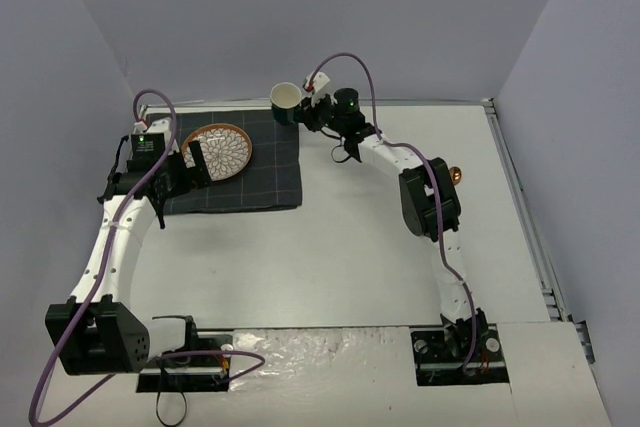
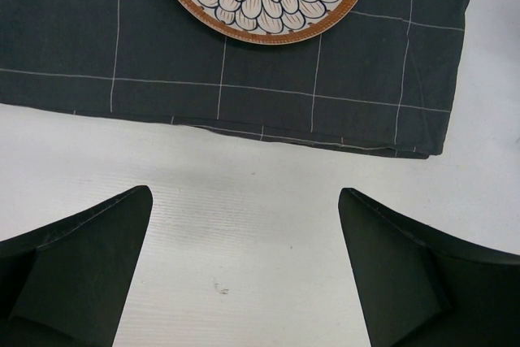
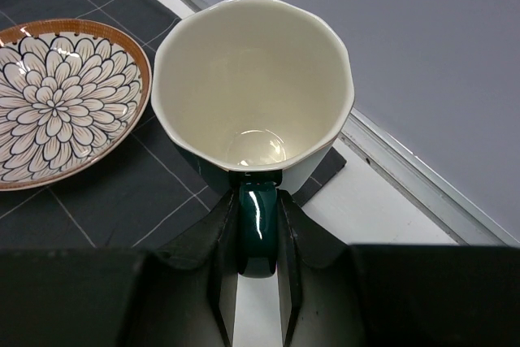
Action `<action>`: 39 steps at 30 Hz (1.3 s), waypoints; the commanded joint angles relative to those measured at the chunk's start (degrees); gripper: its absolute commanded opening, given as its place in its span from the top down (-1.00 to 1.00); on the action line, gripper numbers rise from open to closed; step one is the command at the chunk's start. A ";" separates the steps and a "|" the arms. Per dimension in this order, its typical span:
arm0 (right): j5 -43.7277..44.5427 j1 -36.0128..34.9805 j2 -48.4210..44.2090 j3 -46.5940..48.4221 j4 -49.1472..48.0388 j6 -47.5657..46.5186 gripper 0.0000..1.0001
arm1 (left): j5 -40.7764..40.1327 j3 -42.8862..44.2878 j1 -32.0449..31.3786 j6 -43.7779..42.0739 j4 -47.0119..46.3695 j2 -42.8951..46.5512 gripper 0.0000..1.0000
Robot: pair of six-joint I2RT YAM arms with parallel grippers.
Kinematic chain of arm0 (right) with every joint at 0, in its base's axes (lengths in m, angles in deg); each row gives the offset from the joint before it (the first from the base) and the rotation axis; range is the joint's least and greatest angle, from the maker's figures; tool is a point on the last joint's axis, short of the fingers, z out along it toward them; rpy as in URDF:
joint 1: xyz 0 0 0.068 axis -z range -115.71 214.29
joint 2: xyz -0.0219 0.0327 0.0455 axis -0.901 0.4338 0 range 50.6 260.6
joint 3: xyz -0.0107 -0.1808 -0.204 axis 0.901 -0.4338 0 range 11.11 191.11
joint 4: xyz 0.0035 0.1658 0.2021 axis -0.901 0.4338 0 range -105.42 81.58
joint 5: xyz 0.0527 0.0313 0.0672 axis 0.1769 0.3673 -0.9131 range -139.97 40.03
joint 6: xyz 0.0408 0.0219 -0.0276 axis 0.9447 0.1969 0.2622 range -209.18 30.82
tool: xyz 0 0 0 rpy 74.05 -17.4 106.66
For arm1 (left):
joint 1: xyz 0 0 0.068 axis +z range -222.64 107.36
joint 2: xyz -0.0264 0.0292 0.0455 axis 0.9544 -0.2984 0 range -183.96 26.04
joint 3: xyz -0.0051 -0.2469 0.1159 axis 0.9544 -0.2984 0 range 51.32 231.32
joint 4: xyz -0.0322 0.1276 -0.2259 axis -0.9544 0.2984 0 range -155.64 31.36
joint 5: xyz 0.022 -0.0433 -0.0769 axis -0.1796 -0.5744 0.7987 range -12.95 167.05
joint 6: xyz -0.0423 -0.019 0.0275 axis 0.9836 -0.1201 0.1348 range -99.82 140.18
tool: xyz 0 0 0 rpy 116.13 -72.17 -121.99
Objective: Set the dinner table for one person
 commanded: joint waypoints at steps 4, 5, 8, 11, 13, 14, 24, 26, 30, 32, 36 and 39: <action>1.82 -1.73 0.92 8.26 -11.52 -3.09 1.00 | -0.55 0.84 0.41 -0.20 -1.60 0.21 -0.94; 2.28 -1.90 1.27 8.62 -11.51 -3.33 1.00 | -0.55 0.84 0.35 -0.20 -1.60 0.15 -0.94; 3.12 -2.40 2.81 10.01 -11.47 -4.00 1.00 | -0.51 0.80 0.39 -0.20 -1.60 0.14 -0.94; 4.02 -2.73 3.96 10.96 -11.18 -4.58 1.00 | -0.55 0.84 0.35 -0.20 -1.60 0.06 -0.94; 4.42 -2.87 4.41 11.24 -10.97 -4.85 1.00 | -0.38 0.84 0.35 -0.20 -1.57 0.06 -0.94; 4.62 -2.91 4.57 11.32 -10.85 -4.93 1.00 | -0.38 0.84 0.35 -0.20 -1.53 0.06 -0.94; 5.94 -2.77 5.45 11.06 -8.72 -6.04 1.00 | -0.20 0.84 0.41 -0.11 -1.51 0.06 -0.94; 6.00 -2.82 5.66 11.17 -8.29 -5.93 1.00 | -0.20 0.84 0.36 -0.11 -1.51 -0.02 -0.94; 6.08 -2.74 6.07 11.41 -7.65 -5.66 0.95 | -0.20 0.93 0.35 -0.11 -1.51 -0.02 -0.94; 5.92 -2.74 6.45 12.02 -6.89 -5.66 0.89 | -0.20 0.93 0.43 -0.11 -1.51 0.06 -0.94; 5.51 -2.61 7.13 12.74 -5.70 -5.66 0.72 | -0.15 0.93 0.35 -0.11 -1.46 0.06 -0.94; 5.38 -2.46 7.21 12.60 -5.40 -5.60 0.56 | -0.03 0.93 0.41 -0.04 -1.36 0.06 -0.94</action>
